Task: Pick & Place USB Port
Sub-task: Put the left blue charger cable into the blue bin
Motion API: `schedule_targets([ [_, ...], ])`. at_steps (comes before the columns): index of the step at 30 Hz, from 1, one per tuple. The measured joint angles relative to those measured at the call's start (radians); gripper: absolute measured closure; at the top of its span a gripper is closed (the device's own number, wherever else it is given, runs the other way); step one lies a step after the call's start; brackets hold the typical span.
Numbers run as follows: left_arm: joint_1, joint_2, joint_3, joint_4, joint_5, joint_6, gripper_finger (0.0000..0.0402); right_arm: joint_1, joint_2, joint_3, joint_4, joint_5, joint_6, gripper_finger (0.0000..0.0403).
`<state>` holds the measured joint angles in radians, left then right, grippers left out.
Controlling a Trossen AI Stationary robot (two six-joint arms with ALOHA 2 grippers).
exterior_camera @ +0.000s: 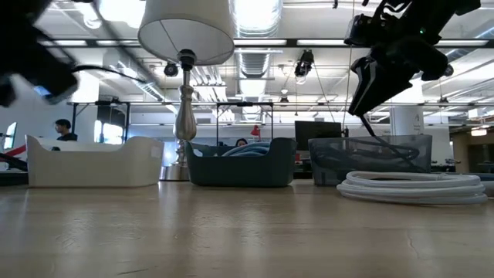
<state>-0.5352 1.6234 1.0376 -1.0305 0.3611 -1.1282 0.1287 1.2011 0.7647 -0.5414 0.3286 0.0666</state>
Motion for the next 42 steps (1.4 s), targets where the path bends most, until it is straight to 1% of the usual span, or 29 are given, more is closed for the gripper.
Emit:
schedule_targets([
  [3, -0.052, 0.0, -0.037, 0.005, 0.055, -0.11, 0.0252, 0.0, 0.005, 0.0, 0.001, 0.0, 0.0, 0.027],
  [6, -0.104, 0.0, -0.055, 0.032, 0.072, -0.177, 0.0257, 0.0, 0.005, 0.0, 0.002, 0.0, 0.0, 0.0272],
  [9, -0.146, 0.0, -0.065, 0.075, 0.068, -0.202, 0.0262, 0.0, 0.004, 0.0, 0.002, -0.014, 0.0, 0.0276],
  [11, -0.164, 0.0, -0.074, 0.092, 0.039, -0.228, 0.0266, 0.0, 0.003, 0.0, 0.002, -0.019, 0.0, 0.0277],
  [15, -0.181, 0.0, -0.1, 0.088, 0.02, -0.288, 0.0272, 0.0, 0.003, 0.0, 0.003, -0.02, 0.0, 0.0275],
  [21, -0.184, 0.0, -0.138, 0.095, -0.055, -0.305, 0.0285, 0.0, 0.003, 0.0, 0.003, -0.023, 0.0, 0.027],
  [24, -0.184, -0.001, -0.164, 0.128, -0.072, -0.308, 0.0292, 0.0, 0.003, 0.0, 0.004, -0.023, 0.0, 0.0273],
  [27, -0.183, -0.005, -0.188, 0.167, -0.064, -0.306, 0.0302, 0.0, 0.003, 0.0, 0.006, -0.023, 0.0, 0.0277],
  [29, -0.183, -0.005, -0.192, 0.181, -0.062, -0.29, 0.0316, 0.0, 0.003, 0.0, 0.007, -0.023, 0.0, 0.0279],
  [32, -0.18, -0.006, -0.193, 0.207, -0.068, -0.287, 0.035, 0.0, 0.003, 0.0, 0.013, -0.023, 0.0, 0.028],
  [34, -0.18, -0.009, -0.185, 0.204, -0.095, -0.286, 0.0367, 0.0, 0.003, 0.0, 0.029, -0.023, 0.0, 0.0278],
  [36, -0.178, -0.013, -0.172, 0.208, -0.146, -0.283, 0.0367, 0.0, 0.003, 0.0, 0.061, -0.023, 0.0, 0.0276],
  [39, -0.172, -0.018, -0.141, 0.208, -0.253, -0.284, 0.0367, -0.001, 0.004, 0.0, 0.155, -0.023, 0.0, 0.0273],
  [42, -0.162, -0.019, -0.099, 0.204, -0.374, -0.276, 0.0367, -0.004, 0.004, 0.0, 0.307, -0.023, 0.0, 0.0274],
])
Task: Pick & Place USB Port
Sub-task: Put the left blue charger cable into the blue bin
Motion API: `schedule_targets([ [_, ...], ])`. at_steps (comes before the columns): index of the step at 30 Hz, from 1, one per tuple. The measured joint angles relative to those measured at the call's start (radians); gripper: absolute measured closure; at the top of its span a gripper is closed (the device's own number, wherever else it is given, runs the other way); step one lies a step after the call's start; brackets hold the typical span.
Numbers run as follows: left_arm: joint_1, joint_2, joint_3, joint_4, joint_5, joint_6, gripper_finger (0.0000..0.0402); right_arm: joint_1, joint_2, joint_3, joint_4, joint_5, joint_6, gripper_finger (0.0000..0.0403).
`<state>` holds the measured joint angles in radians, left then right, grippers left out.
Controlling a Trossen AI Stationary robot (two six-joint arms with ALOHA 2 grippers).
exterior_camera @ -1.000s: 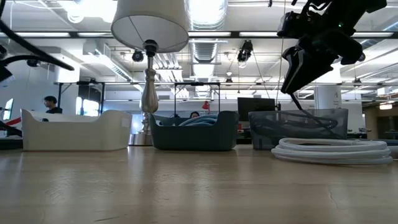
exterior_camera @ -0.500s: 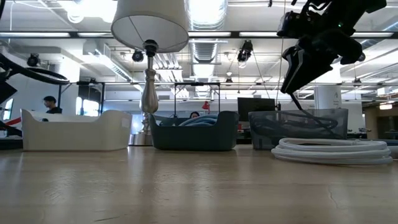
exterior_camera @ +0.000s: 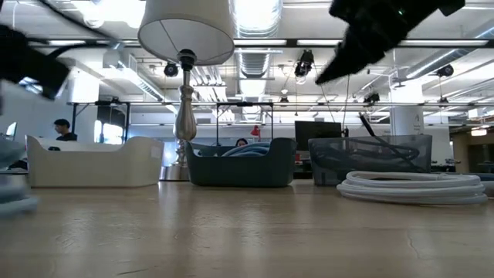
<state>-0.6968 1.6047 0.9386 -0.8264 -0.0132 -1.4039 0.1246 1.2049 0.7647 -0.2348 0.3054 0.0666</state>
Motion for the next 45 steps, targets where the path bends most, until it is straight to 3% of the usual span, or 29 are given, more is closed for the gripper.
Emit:
schedule_targets([
  [4, 0.021, 0.0, 0.065, -0.045, -0.166, 0.029, 0.0364, 0.0, 0.01, 0.0, 0.137, 0.0, -0.013, 0.0281],
  [9, 0.05, -0.001, 0.14, -0.097, -0.504, 0.103, 0.0364, 0.0, 0.05, 0.0, 0.229, 0.0, 0.076, 0.0289],
  [14, 0.096, -0.001, 0.219, -0.096, -0.798, 0.27, 0.0364, 0.0, 0.103, 0.001, 0.301, -0.003, 0.122, 0.0295],
  [20, 0.157, -0.002, 0.277, -0.085, -1.099, 0.416, 0.0364, 0.003, 0.167, 0.05, 0.334, -0.101, 0.147, 0.0301],
  [27, 0.247, 0.001, 0.267, -0.083, -1.106, 0.452, 0.0363, 0.006, 0.273, 0.13, 0.42, -0.097, 0.144, 0.03],
  [34, 0.286, 0.008, 0.261, -0.071, -1.195, 0.48, 0.0363, 0.006, 0.412, 0.263, 0.397, -0.081, 0.104, 0.0284],
  [40, 0.29, 0.008, 0.25, -0.067, -1.194, 0.489, 0.0363, 0.006, 0.482, 0.398, 0.189, 0.108, 0.061, 0.0266],
  [45, 0.29, 0.008, 0.25, -0.066, -1.217, 0.495, 0.0362, 0.006, 0.525, 0.465, 0.115, 0.118, 0.06, 0.0263],
])
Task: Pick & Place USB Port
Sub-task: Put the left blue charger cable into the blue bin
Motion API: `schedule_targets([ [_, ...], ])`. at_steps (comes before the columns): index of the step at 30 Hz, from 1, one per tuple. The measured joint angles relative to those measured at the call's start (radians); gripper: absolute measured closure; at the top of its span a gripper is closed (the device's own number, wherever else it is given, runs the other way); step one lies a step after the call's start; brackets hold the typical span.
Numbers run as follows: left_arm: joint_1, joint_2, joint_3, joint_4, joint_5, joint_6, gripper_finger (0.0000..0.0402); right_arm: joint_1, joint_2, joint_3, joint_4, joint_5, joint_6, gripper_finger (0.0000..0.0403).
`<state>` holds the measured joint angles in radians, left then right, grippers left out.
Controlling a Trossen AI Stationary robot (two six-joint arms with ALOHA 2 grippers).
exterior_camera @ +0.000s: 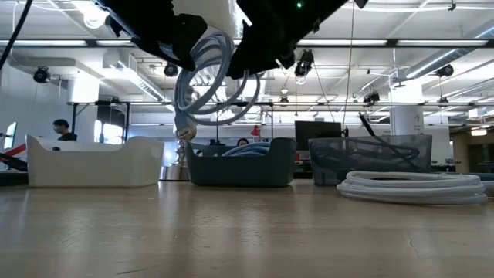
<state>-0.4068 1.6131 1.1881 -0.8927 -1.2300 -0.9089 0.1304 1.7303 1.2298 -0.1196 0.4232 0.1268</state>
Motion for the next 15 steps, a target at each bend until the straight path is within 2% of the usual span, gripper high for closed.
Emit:
schedule_targets([
  [4, 0.0, 0.0, 0.0, 0.002, -0.02, 0.019, 0.0362, -0.002, 0.009, 0.011, -0.023, -0.001, -0.014, 0.0289],
  [11, 0.004, 0.0, 0.0, 0.011, -0.029, 0.018, 0.0362, -0.004, -0.002, 0.005, -0.055, -0.001, -0.047, 0.0385],
  [15, 0.008, 0.0, 0.0, 0.012, -0.029, 0.018, 0.0362, -0.005, -0.003, 0.006, -0.056, -0.001, -0.053, 0.039],
])
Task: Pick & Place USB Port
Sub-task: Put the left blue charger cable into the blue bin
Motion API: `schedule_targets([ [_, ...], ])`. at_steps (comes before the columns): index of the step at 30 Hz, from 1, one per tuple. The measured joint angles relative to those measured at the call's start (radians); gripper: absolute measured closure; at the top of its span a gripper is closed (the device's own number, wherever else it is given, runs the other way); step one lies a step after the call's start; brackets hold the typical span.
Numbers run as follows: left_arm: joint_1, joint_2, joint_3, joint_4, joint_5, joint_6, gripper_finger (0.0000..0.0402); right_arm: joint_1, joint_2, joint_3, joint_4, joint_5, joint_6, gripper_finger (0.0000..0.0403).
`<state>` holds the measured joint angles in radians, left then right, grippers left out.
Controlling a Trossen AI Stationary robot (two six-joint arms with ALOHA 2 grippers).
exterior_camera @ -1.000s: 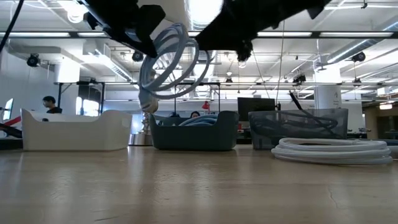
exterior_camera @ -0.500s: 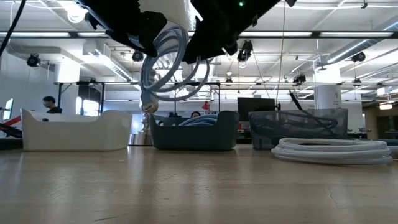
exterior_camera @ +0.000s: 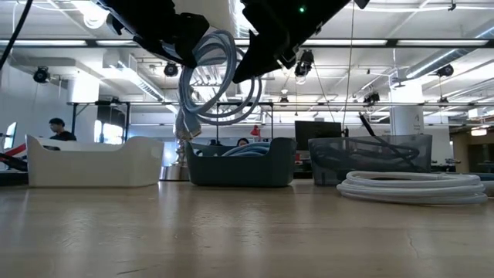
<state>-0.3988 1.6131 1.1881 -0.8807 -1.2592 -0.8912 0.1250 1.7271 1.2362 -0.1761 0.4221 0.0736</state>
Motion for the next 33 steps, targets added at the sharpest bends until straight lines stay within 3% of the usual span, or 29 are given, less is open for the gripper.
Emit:
schedule_targets([
  [5, 0.01, 0.0, 0.0, 0.002, 0.003, 0.004, 0.0342, 0.001, 0.0, 0.0, -0.001, 0.0, -0.006, 0.0393],
  [10, 0.03, 0.0, 0.0, 0.007, 0.039, 0.005, 0.0295, 0.0, -0.002, 0.0, -0.006, 0.005, -0.009, 0.0394],
  [15, 0.041, 0.0, 0.0, 0.008, 0.045, 0.004, 0.0254, -0.012, -0.02, 0.0, -0.065, 0.075, -0.008, 0.0394],
  [22, 0.042, 0.0, 0.0, 0.008, 0.042, 0.003, 0.0239, -0.105, -0.11, 0.0, -0.195, 0.068, 0.059, 0.0394],
  [30, 0.044, 0.0, 0.0, 0.014, 0.042, 0.002, 0.0239, -0.24, -0.118, -0.003, -0.256, -0.241, -0.002, 0.0394],
  [33, 0.044, 0.0, -0.002, 0.014, 0.042, 0.001, 0.0239, -0.28, -0.095, -0.003, -0.272, -0.29, -0.006, 0.0394],
])
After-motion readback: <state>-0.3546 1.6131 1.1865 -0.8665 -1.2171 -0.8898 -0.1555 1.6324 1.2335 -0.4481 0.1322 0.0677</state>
